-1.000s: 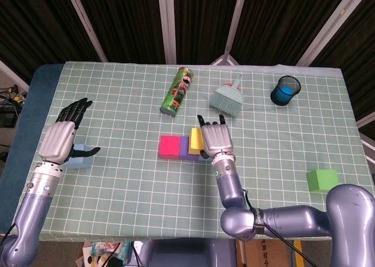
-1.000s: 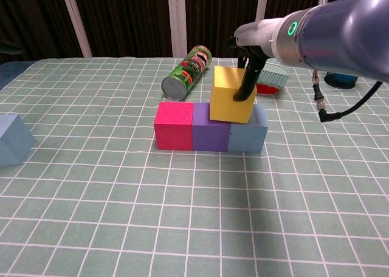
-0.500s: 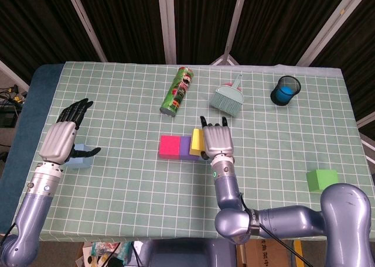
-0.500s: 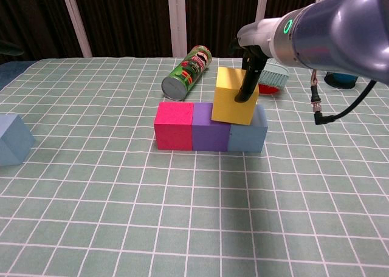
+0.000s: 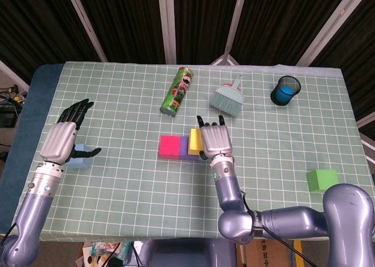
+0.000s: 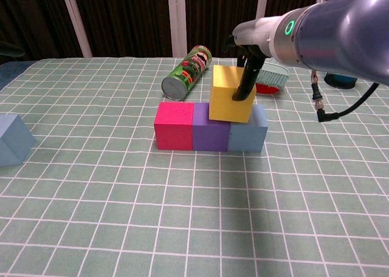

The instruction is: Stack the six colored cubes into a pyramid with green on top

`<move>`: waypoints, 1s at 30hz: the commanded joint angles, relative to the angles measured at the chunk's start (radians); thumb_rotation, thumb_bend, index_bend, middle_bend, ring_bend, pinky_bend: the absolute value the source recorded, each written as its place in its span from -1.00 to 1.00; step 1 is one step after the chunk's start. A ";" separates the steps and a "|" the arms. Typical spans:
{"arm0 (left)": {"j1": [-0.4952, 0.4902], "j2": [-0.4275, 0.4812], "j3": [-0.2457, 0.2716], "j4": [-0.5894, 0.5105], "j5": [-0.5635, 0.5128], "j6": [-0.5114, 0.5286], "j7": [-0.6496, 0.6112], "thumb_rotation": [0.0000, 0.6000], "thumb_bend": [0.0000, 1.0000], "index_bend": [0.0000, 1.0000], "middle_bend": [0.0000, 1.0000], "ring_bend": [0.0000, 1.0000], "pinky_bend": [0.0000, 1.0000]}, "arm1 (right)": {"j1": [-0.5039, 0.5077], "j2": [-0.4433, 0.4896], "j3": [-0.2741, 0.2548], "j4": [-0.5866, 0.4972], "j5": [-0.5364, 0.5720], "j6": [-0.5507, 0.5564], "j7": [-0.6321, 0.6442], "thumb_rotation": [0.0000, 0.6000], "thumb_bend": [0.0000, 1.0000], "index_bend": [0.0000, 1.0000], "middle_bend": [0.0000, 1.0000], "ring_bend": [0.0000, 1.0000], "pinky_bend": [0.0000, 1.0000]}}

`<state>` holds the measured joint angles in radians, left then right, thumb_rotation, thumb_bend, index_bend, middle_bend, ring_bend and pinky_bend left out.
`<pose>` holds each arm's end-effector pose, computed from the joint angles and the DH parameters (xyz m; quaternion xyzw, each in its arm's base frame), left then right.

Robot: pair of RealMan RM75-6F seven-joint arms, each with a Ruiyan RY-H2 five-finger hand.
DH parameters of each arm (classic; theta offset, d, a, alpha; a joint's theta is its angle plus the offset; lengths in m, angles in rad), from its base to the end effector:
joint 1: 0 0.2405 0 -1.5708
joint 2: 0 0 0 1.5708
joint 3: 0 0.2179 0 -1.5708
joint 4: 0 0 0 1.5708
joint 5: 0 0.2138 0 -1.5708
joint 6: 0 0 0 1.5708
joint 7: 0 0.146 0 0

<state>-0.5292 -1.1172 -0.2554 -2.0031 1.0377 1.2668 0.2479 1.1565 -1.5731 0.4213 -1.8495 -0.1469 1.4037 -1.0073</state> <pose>-0.1280 0.2864 0.1150 -0.5902 -0.4426 -0.4683 0.4863 0.0017 -0.3162 0.0038 0.6889 -0.4386 0.2686 0.5108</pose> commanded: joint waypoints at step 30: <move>0.000 -0.002 -0.004 0.003 -0.009 -0.001 0.003 1.00 -0.82 -1.00 -1.00 -0.97 -0.87 | 0.001 0.009 -0.016 0.007 0.007 -0.017 -0.007 1.00 -0.36 -1.00 -0.09 -0.42 -1.00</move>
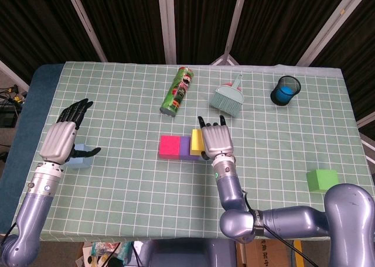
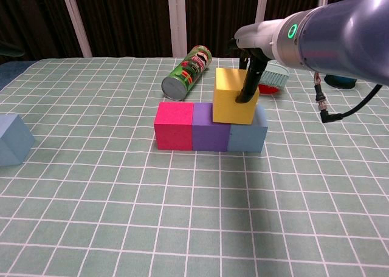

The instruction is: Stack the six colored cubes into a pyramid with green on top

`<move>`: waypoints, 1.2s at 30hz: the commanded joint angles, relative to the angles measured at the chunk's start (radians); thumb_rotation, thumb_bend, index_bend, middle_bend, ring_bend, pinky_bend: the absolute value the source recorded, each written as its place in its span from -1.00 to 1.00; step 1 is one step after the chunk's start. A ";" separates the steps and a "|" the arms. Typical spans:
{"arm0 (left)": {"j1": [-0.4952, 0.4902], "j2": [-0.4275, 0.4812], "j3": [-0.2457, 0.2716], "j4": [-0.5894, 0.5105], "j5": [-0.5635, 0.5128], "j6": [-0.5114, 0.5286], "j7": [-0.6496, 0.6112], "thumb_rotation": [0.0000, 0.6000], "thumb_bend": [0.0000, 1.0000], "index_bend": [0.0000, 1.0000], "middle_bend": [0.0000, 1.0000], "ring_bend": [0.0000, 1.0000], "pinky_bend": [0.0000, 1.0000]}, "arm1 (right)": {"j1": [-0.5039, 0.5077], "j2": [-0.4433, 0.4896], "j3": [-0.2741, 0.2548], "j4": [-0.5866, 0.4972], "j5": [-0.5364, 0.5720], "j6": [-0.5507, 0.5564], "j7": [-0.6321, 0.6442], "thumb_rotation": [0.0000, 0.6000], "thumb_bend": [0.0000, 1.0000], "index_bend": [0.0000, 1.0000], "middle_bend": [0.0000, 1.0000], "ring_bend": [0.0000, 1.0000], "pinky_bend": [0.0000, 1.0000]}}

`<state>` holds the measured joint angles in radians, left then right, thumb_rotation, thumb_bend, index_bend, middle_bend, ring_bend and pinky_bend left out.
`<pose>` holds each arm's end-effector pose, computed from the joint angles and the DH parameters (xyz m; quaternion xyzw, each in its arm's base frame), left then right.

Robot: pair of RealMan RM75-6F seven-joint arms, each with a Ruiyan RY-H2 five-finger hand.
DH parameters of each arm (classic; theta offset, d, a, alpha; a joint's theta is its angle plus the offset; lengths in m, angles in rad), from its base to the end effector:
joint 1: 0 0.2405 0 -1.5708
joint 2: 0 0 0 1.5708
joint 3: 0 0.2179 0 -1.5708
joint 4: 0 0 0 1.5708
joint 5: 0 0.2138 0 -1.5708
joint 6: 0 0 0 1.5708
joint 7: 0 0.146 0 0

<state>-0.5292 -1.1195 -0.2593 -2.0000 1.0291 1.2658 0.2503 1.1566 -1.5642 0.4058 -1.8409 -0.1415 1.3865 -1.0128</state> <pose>-0.1289 0.2874 0.1150 -0.5880 -0.4443 -0.4672 0.4884 -0.0031 -0.3179 0.0026 0.6944 -0.4335 0.2592 0.5125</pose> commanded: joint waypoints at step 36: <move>0.000 -0.002 -0.003 0.001 -0.009 0.002 0.006 1.00 -0.82 -1.00 -1.00 -0.97 -0.87 | 0.006 -0.003 -0.008 0.006 -0.005 0.003 -0.009 1.00 -0.36 -1.00 -0.09 -0.42 -1.00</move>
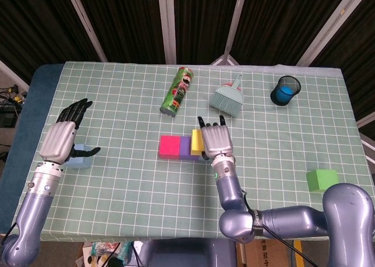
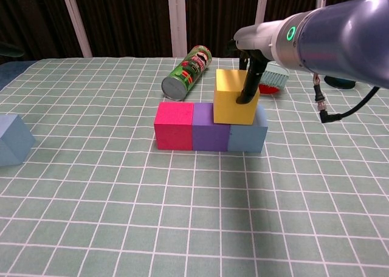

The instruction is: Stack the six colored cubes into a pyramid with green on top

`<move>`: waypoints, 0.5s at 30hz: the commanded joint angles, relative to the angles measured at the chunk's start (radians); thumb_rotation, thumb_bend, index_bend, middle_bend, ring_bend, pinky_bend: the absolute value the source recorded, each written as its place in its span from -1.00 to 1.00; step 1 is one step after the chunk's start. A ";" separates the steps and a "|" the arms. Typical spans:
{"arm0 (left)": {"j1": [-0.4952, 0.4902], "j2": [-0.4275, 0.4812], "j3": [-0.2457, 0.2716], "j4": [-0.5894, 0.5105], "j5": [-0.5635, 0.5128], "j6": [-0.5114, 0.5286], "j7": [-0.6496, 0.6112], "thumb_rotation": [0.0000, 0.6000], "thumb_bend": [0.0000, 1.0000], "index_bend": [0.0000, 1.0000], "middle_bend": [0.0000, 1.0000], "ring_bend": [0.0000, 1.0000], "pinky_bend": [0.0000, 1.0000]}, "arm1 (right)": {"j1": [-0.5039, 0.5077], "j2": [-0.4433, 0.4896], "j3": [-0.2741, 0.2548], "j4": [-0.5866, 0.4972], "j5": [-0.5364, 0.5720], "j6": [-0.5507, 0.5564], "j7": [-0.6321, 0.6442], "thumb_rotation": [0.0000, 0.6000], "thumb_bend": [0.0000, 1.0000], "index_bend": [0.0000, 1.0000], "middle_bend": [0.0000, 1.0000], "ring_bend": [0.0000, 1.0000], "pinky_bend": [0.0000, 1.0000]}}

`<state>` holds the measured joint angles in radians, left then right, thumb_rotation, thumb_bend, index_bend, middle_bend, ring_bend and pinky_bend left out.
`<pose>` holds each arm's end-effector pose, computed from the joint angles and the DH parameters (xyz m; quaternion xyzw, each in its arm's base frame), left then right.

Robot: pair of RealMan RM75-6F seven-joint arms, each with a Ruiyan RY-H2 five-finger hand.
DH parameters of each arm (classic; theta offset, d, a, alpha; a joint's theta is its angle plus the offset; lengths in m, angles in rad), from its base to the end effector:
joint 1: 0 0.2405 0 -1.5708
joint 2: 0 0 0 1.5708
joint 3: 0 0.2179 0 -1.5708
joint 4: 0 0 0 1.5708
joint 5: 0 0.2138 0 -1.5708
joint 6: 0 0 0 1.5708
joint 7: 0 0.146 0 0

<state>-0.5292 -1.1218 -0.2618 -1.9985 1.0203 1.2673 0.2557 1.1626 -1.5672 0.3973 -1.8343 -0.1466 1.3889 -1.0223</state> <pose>-0.1297 0.2880 0.1151 -0.5860 -0.4455 -0.4655 0.4913 -0.0032 -0.3182 0.0017 0.6981 -0.4250 0.2562 0.5161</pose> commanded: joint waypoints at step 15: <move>0.000 0.000 0.001 -0.001 0.000 -0.001 0.002 1.00 -0.82 -1.00 -1.00 -0.97 -0.87 | -0.004 0.001 -0.009 0.003 -0.001 0.000 -0.003 1.00 -0.36 -1.00 -0.09 -0.42 -1.00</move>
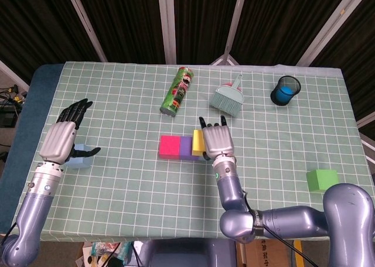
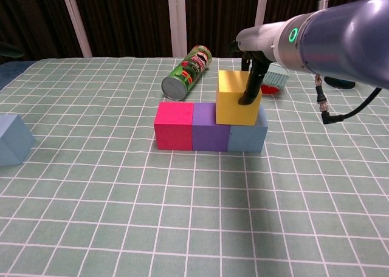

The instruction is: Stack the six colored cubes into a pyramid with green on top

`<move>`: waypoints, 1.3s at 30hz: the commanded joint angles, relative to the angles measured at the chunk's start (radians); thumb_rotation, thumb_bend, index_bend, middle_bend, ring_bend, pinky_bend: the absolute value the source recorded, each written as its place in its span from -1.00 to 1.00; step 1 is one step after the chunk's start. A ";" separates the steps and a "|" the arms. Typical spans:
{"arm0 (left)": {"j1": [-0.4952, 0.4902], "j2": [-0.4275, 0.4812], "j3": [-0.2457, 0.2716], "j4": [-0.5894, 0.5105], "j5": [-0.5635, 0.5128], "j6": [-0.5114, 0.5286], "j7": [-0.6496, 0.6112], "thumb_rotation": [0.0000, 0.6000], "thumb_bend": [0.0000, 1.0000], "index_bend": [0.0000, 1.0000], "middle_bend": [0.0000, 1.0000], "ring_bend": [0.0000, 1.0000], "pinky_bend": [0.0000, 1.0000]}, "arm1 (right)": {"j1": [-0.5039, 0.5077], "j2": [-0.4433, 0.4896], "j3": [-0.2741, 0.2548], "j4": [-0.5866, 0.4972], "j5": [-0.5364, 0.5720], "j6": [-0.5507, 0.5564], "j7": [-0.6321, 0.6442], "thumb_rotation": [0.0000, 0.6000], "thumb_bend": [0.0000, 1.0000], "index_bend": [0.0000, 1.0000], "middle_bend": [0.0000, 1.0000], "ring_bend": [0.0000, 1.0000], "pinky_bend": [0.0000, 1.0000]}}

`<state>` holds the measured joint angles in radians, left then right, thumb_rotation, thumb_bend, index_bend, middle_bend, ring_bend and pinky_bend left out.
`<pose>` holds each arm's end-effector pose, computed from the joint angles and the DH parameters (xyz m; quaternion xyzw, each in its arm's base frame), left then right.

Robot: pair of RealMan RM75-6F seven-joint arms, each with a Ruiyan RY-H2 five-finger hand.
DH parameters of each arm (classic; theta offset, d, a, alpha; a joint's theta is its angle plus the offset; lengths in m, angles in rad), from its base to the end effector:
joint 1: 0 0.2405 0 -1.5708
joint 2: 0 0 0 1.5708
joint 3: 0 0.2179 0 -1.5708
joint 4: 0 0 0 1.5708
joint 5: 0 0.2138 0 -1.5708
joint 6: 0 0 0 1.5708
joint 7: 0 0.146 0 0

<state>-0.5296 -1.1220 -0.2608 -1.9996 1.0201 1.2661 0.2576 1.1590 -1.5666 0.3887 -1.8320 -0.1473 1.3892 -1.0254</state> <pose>-0.1296 0.2878 0.1146 -0.5870 -0.4457 -0.4646 0.4908 -0.0065 -0.3181 0.0011 0.6991 -0.4230 0.2511 0.5188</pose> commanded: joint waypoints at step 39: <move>-0.002 -0.001 0.000 0.000 -0.013 -0.003 0.007 1.00 -0.82 -1.00 -1.00 -0.97 -0.87 | -0.015 0.000 -0.015 -0.003 0.009 -0.021 -0.002 1.00 -0.36 -1.00 -0.36 -0.65 -1.00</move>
<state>-0.5316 -1.1229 -0.2606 -1.9997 1.0076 1.2634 0.2642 1.1450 -1.5682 0.3745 -1.8332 -0.1401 1.3706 -1.0269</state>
